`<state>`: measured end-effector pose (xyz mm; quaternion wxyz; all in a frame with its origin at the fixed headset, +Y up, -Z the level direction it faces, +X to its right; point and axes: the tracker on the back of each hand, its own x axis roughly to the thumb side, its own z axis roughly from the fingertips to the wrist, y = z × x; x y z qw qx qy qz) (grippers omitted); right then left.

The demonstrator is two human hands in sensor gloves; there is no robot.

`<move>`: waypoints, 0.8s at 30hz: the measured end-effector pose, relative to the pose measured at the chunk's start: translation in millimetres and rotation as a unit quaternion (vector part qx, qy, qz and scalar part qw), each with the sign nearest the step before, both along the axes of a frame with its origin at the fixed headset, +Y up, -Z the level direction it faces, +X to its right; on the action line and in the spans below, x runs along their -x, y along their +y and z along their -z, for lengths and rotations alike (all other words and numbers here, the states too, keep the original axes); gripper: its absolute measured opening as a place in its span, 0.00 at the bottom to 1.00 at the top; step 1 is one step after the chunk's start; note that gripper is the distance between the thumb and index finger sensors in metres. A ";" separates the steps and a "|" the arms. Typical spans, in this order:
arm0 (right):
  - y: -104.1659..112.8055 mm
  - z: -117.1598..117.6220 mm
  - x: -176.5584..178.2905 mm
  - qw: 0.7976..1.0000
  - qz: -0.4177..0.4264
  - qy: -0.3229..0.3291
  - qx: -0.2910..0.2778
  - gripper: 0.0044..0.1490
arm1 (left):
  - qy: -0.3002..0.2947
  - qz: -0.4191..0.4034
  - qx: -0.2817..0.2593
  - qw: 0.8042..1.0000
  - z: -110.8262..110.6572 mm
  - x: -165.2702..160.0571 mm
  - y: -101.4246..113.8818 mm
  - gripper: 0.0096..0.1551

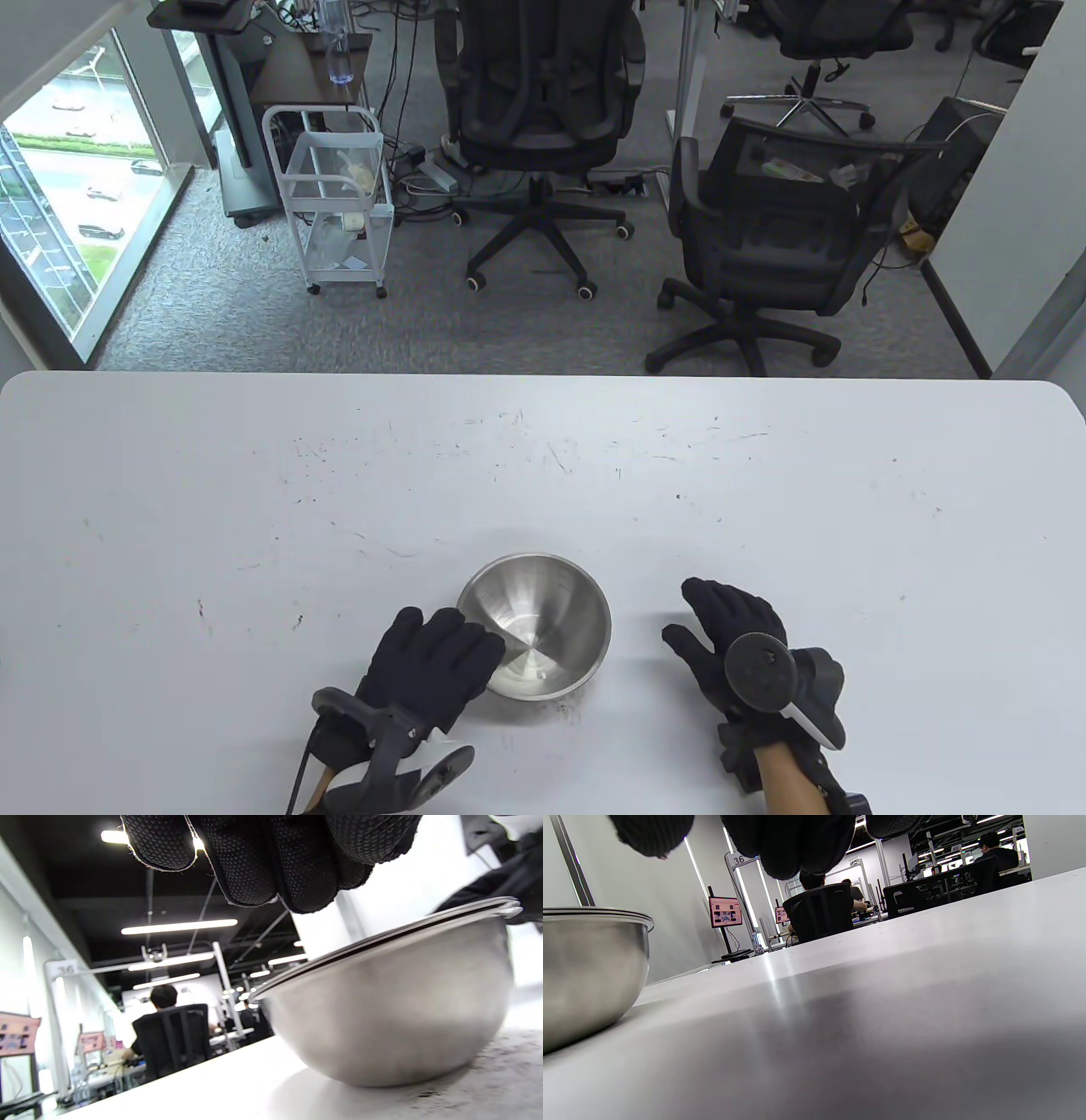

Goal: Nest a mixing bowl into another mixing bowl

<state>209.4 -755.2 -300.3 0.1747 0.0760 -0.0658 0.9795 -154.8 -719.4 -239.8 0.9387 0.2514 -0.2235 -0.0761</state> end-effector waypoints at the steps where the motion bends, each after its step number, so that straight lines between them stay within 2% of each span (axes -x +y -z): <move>1: -0.2 0.1 0.2 1.000 0.000 0.000 0.001 0.42 | 0.006 -0.005 0.004 1.000 2.0 4.0 0.2 0.29; 12: 0.8 -1.2 5.7 1.000 -0.005 0.007 0.003 0.42 | 0.075 -0.083 0.042 0.993 23.2 48.7 -3.3 0.33; 18: 4.6 -4.4 11.9 1.000 -0.010 0.016 -0.005 0.42 | 0.090 -0.123 0.053 0.987 29.1 61.1 -7.5 0.33; 24: 7.0 -7.6 19.8 0.999 -0.016 0.029 -0.012 0.42 | 0.097 -0.126 0.061 0.985 32.5 64.6 -10.2 0.34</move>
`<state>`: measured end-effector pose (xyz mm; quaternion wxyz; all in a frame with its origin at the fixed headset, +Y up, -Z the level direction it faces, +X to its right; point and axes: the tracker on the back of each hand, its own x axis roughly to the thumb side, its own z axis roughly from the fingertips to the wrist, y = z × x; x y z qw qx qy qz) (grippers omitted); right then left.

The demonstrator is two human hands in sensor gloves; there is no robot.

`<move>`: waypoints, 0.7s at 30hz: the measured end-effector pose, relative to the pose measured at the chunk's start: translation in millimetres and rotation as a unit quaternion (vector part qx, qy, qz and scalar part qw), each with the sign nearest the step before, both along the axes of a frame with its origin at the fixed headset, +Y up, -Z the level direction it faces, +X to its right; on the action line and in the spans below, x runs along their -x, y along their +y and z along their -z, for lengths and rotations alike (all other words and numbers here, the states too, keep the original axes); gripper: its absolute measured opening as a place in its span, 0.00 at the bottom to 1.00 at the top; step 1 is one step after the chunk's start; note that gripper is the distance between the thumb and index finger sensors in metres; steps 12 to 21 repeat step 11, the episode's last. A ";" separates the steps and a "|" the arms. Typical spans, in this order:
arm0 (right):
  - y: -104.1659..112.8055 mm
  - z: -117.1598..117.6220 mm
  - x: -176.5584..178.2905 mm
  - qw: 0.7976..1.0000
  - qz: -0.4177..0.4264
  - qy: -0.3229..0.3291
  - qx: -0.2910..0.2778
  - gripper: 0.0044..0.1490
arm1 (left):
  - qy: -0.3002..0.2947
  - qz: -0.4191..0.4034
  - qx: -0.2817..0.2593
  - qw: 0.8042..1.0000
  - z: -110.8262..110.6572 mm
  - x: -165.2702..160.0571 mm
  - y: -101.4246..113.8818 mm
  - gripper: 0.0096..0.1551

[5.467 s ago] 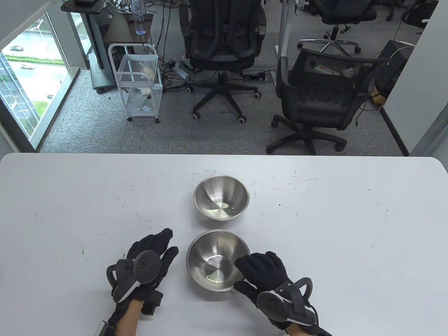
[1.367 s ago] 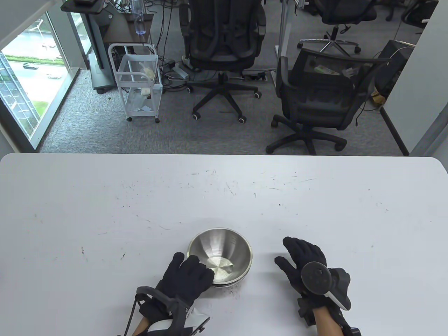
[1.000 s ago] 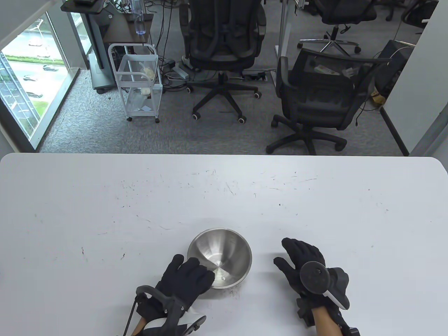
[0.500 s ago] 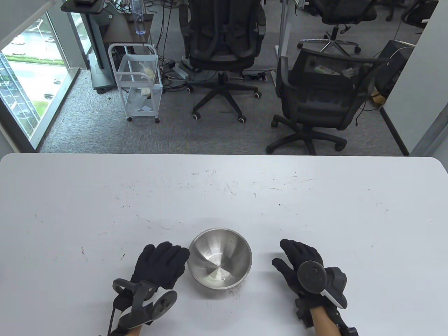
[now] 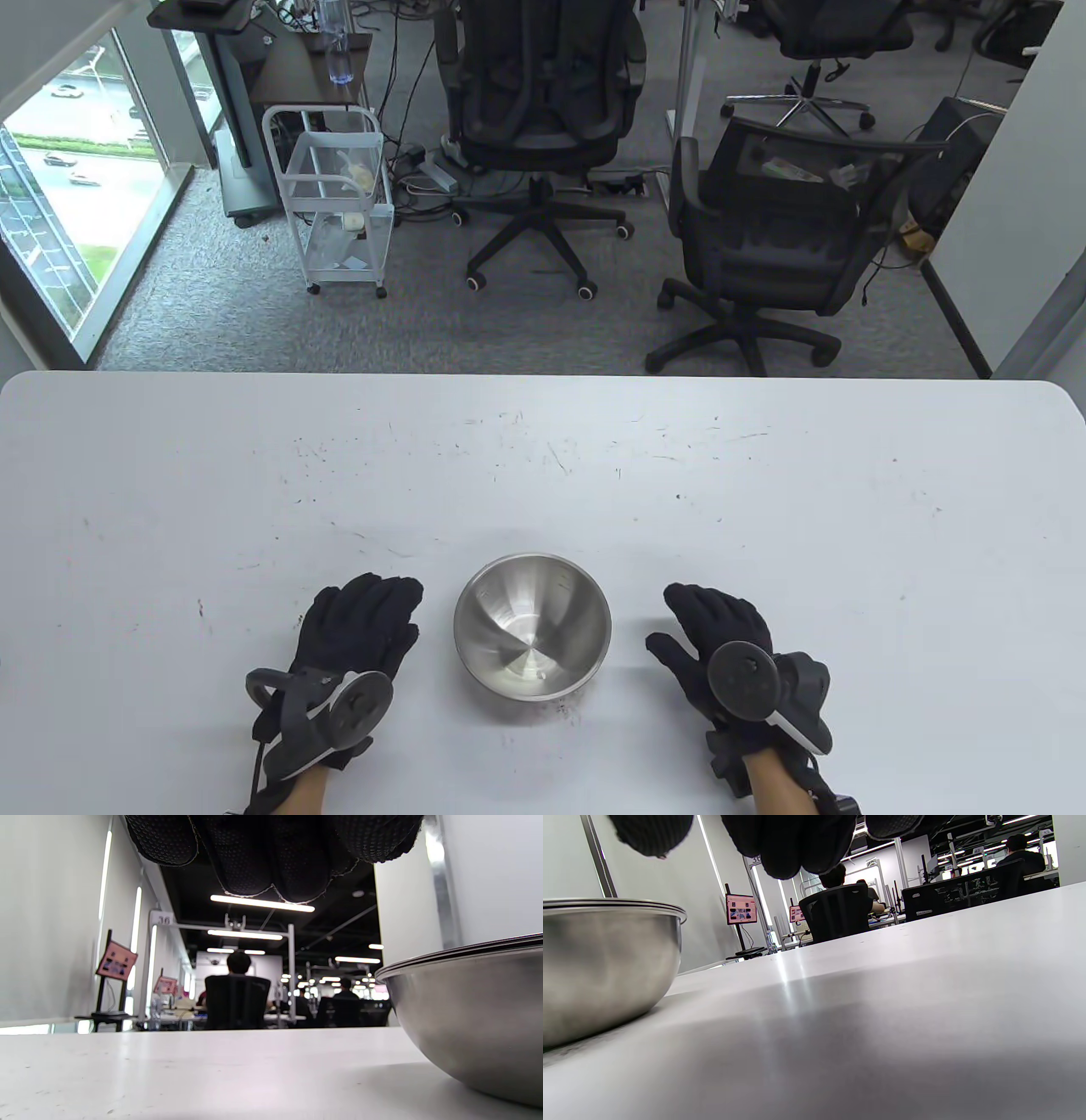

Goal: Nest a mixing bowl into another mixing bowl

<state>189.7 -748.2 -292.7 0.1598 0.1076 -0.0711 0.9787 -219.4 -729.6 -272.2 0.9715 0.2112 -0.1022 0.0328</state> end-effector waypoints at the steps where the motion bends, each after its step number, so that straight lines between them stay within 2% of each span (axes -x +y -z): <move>1: 0.2 -0.3 0.6 1.000 0.000 0.001 -0.001 0.42 | 0.000 -0.001 0.000 1.000 0.0 0.0 0.0 0.34; 21: 2.3 -2.9 3.5 1.000 0.000 0.009 -0.010 0.42 | 0.001 0.005 0.005 1.000 0.1 -0.8 0.0 0.34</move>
